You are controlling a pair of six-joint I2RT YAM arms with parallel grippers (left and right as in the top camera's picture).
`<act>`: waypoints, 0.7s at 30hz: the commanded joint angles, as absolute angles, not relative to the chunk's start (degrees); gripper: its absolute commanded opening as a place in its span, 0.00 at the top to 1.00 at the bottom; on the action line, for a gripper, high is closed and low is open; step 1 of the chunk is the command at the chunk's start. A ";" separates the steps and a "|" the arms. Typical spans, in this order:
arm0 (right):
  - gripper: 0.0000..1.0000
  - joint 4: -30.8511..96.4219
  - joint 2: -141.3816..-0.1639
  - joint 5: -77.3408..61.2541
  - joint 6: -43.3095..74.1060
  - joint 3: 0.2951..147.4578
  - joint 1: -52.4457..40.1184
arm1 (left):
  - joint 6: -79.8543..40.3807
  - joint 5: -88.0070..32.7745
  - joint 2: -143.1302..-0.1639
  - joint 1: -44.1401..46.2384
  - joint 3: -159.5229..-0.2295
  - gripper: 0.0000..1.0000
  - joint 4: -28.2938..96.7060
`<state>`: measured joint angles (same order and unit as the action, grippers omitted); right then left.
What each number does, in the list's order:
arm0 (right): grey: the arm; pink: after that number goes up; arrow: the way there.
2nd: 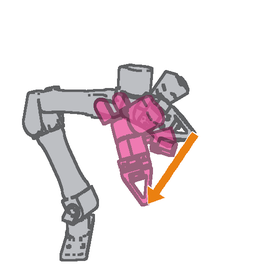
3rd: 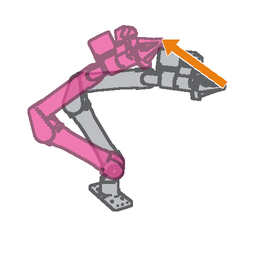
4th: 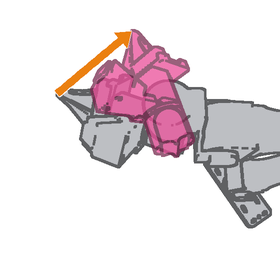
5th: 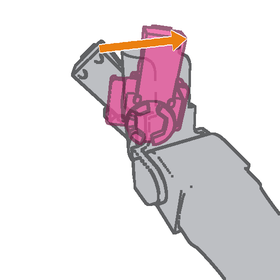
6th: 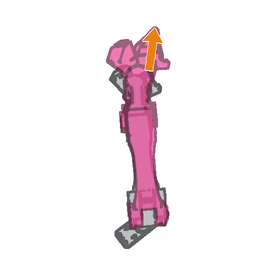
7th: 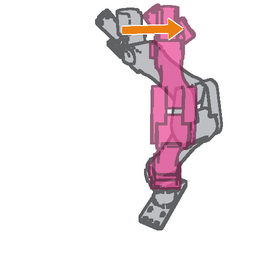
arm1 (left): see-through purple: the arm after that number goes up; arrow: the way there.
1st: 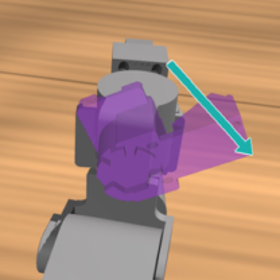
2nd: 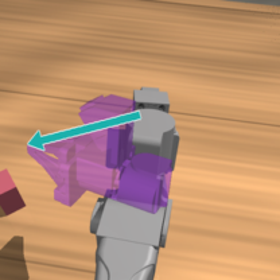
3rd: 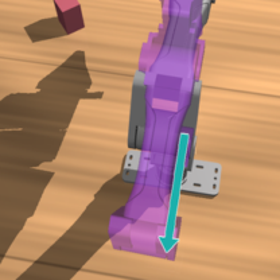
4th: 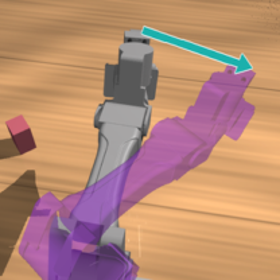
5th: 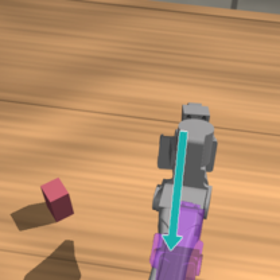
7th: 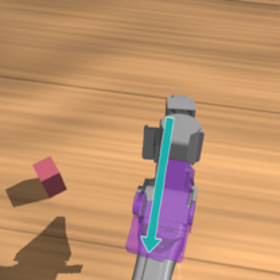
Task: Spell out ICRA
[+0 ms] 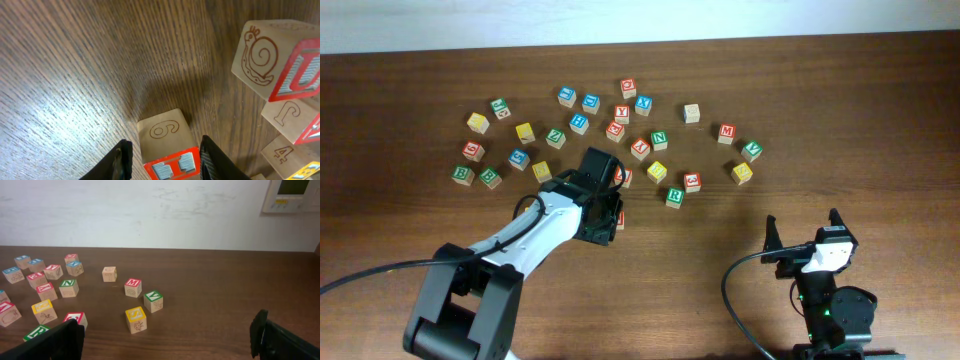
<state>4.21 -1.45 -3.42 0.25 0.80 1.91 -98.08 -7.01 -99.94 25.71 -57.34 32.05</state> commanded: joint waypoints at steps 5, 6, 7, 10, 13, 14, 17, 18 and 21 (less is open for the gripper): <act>0.02 4.25 -1.13 -2.92 0.86 0.32 2.24 | -92.86 -6.59 -100.47 25.89 -57.91 0.71 32.21; 0.02 4.25 -1.13 -2.92 0.86 0.32 2.24 | -91.85 -6.59 -100.47 25.89 -57.91 0.71 32.18; 0.02 4.25 -1.13 -2.94 0.86 0.32 2.24 | -89.78 -6.59 -100.47 25.82 -57.91 0.72 32.16; 0.02 4.25 -1.13 -2.94 0.86 0.32 2.24 | -81.91 -6.46 -100.47 25.82 -57.91 0.73 32.18; 0.02 4.27 -1.13 -2.94 0.86 0.32 2.24 | -72.95 -6.22 -100.44 25.82 -57.91 0.76 32.16; 0.02 4.27 -1.13 -2.94 0.86 0.32 2.24 | -70.72 -6.13 -100.47 25.82 -57.91 0.76 32.16; 0.02 4.25 -1.13 -2.94 0.86 0.32 2.24 | -59.81 -5.89 -100.44 25.71 -57.91 0.72 32.16; 0.02 4.27 -1.13 -2.94 0.86 0.32 2.24 | -56.12 -4.40 -100.44 25.67 -57.91 0.72 32.18; 0.02 4.25 -1.13 -2.94 0.86 0.32 2.24 | -48.29 2.24 -100.44 25.67 -57.91 0.74 32.18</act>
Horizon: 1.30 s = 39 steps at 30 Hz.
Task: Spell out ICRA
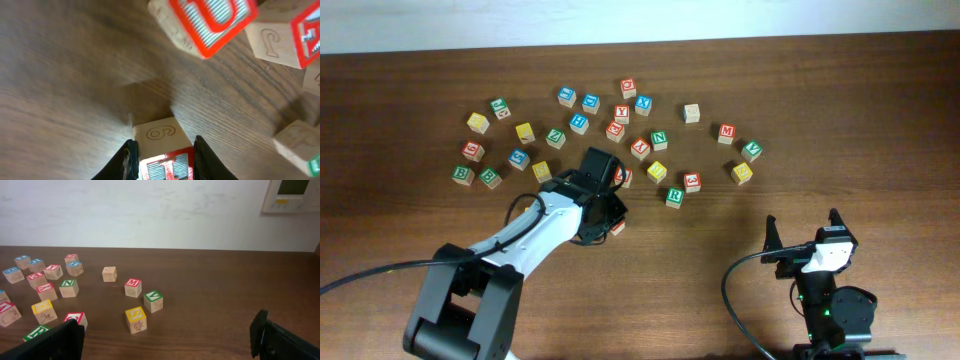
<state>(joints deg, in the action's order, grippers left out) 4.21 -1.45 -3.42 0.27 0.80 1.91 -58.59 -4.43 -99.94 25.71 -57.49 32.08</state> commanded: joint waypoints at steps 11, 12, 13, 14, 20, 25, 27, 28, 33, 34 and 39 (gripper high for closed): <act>0.02 4.27 -1.13 -2.94 0.86 0.32 2.24 | -29.76 -2.63 -100.44 25.74 -57.91 0.71 30.68; 0.02 4.27 -1.13 -2.94 0.86 0.32 2.24 | -29.61 -3.57 -100.44 25.74 -57.91 0.71 30.70; 0.02 4.27 -1.13 -2.94 0.86 0.32 2.24 | -28.32 -4.69 -100.44 25.74 -57.91 0.70 30.68; 0.02 4.25 -1.13 -2.94 0.86 0.32 2.24 | -26.41 -6.09 -100.44 25.74 -57.91 0.71 30.72; 0.02 4.27 -1.13 -2.92 0.86 0.32 2.24 | -26.02 -6.20 -100.44 25.74 -57.91 0.69 30.96; 0.01 4.25 -1.13 -2.94 0.86 0.32 2.24 | -26.02 -6.20 -100.44 25.71 -57.91 0.47 30.94; 0.02 4.25 -1.13 -2.94 0.86 0.32 2.24 | -26.02 -6.22 -100.44 25.71 -57.91 0.41 30.94; 0.02 4.27 -1.13 -2.92 0.86 0.32 2.24 | -26.02 -6.22 -100.44 25.74 -57.91 0.41 30.89; 0.02 4.27 -1.13 -2.94 0.86 0.32 2.24 | -26.02 -6.26 -100.05 25.74 -58.78 0.25 31.22; 0.02 4.25 -1.13 -2.94 0.86 0.32 2.24 | -26.02 -6.26 -99.59 25.71 -59.61 0.22 32.08; 0.02 4.25 -1.13 -2.94 0.86 0.32 2.24 | -27.83 -6.26 -93.78 25.74 -61.47 0.02 37.50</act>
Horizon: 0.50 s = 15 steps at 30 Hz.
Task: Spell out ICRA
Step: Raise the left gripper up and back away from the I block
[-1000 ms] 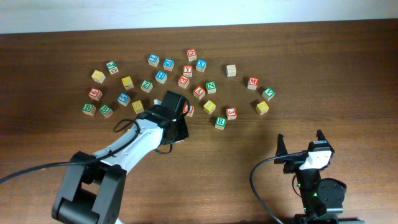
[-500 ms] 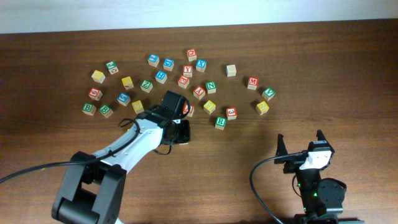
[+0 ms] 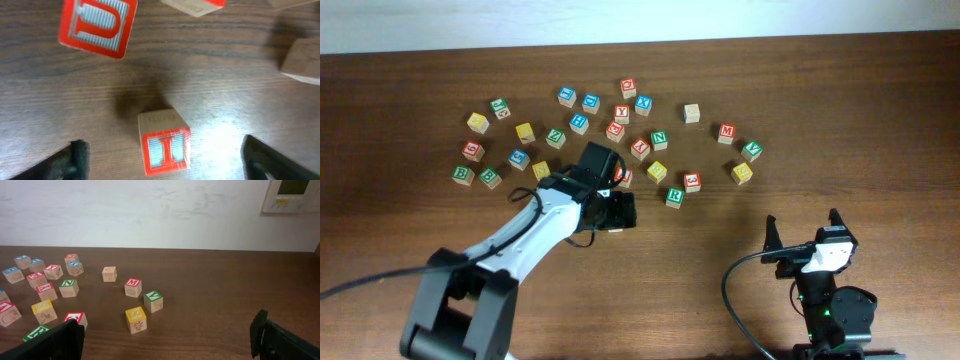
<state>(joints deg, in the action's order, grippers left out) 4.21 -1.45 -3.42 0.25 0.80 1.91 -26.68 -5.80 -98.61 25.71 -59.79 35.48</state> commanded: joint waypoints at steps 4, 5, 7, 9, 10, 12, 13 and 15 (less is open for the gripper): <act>0.02 4.25 -1.13 -2.92 0.86 0.32 2.24 | -28.86 -6.46 -85.45 25.74 -61.52 0.00 39.72; 0.02 4.25 -1.13 -2.94 0.86 0.32 2.24 | -28.86 -6.46 -83.79 25.74 -61.52 0.00 39.72; 0.02 4.25 -1.13 -2.94 0.86 0.32 2.24 | -30.92 -6.46 -77.32 25.74 -61.56 0.01 39.70; 0.02 4.25 -1.13 -2.94 0.86 0.32 2.24 | -32.14 -6.44 -72.62 25.74 -61.56 0.01 39.44; 0.02 4.27 -1.13 -2.94 0.86 0.32 2.24 | -32.14 -6.44 -70.22 25.74 -61.56 0.01 39.05; 0.02 4.25 -1.13 -2.94 0.86 0.32 2.24 | -32.12 -6.46 -64.64 25.74 -61.56 0.01 36.84; 0.02 4.25 -1.13 -2.94 0.86 0.32 2.24 | -32.14 -6.44 -61.73 25.74 -61.56 0.01 34.87; 0.02 4.25 -1.13 -2.94 0.86 0.32 2.24 | -34.39 -6.44 -57.71 25.74 -61.56 0.01 31.97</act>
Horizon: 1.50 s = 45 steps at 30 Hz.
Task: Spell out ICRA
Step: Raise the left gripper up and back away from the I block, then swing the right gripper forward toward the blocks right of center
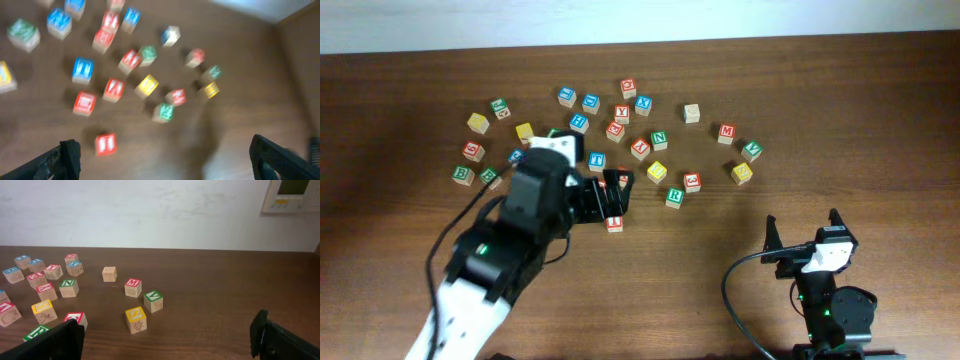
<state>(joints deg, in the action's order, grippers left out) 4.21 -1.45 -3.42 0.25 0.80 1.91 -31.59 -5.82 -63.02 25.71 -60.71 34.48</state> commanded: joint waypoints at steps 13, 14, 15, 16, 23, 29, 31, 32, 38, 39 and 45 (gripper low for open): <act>0.02 4.27 -1.13 -2.94 0.86 0.32 2.24 | -26.57 -14.90 -56.40 25.74 -63.90 0.01 28.58; 0.02 4.27 -1.13 -2.94 0.86 0.32 2.24 | -25.50 -15.11 -57.34 25.74 -66.11 0.01 30.46; 0.02 4.27 -1.13 -2.94 0.86 0.32 2.24 | -24.36 -15.11 -58.50 25.76 -68.40 0.01 32.86; 0.02 4.25 -1.13 -2.92 0.86 0.32 2.24 | -22.85 -15.03 -59.96 25.78 -70.81 0.01 35.88; 0.02 4.27 -1.13 -2.94 0.86 0.32 2.24 | -20.78 -14.59 -72.44 25.82 -75.05 0.01 45.98; 0.02 4.25 -1.13 -2.92 0.86 0.32 2.24 | -24.34 -0.23 -74.30 25.82 -75.05 0.01 50.30; 0.02 4.25 -1.13 -2.94 0.86 0.32 2.24 | -24.40 4.99 -74.30 25.71 -75.05 0.01 51.31; 0.02 4.25 -1.13 -2.94 0.86 0.32 2.24 | -25.12 5.65 -74.30 24.97 -75.05 0.01 51.29; 0.02 1.04 -1.13 -33.85 12.10 0.32 2.28 | -30.81 5.45 -74.30 18.41 -75.05 0.01 55.22; 0.02 0.93 -1.13 -44.05 18.44 0.32 2.26 | -30.79 5.45 -74.30 18.41 -75.05 0.01 55.90; 0.02 -25.28 -1.13 -55.64 50.59 0.32 2.28 | -30.57 6.04 -74.30 18.31 -75.05 0.01 56.69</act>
<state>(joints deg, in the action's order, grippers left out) -12.32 -1.83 -53.06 34.41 0.58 1.96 -29.85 5.02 -74.17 18.61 -74.59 56.38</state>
